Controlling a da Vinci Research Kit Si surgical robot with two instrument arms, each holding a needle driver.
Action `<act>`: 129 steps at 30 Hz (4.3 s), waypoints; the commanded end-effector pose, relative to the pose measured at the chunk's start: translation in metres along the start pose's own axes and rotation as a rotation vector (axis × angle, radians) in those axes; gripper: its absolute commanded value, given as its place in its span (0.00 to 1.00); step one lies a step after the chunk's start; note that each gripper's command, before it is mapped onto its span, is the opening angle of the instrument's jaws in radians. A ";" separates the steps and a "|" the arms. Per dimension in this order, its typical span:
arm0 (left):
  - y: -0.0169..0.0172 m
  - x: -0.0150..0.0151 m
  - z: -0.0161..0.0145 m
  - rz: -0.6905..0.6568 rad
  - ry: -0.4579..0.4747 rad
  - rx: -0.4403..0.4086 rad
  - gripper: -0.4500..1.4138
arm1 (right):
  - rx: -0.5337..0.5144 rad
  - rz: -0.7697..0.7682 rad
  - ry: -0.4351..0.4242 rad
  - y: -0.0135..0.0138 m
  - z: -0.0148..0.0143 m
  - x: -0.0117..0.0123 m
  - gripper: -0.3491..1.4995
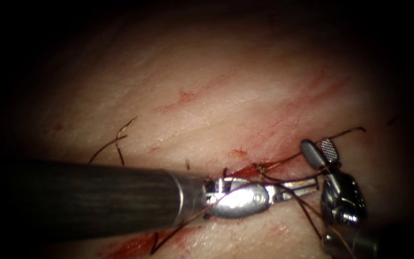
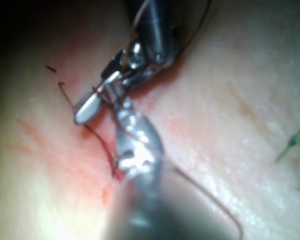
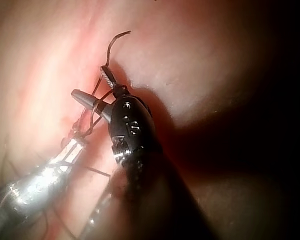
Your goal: Wound Closure
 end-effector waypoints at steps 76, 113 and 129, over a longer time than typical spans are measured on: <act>0.0020 -0.0004 -0.0013 0.002 -0.027 -0.015 0.00 | -0.093 -0.045 -0.162 0.0029 0.0096 -0.0031 0.00; -0.0110 -0.0032 -0.0095 -0.102 -0.088 0.102 0.00 | 0.599 -0.434 -0.380 -0.0068 0.0015 -0.0035 0.00; -0.0223 -0.0027 -0.0092 -0.235 -0.111 0.107 0.00 | 0.709 -0.514 -0.613 -0.0059 -0.0008 -0.0056 0.00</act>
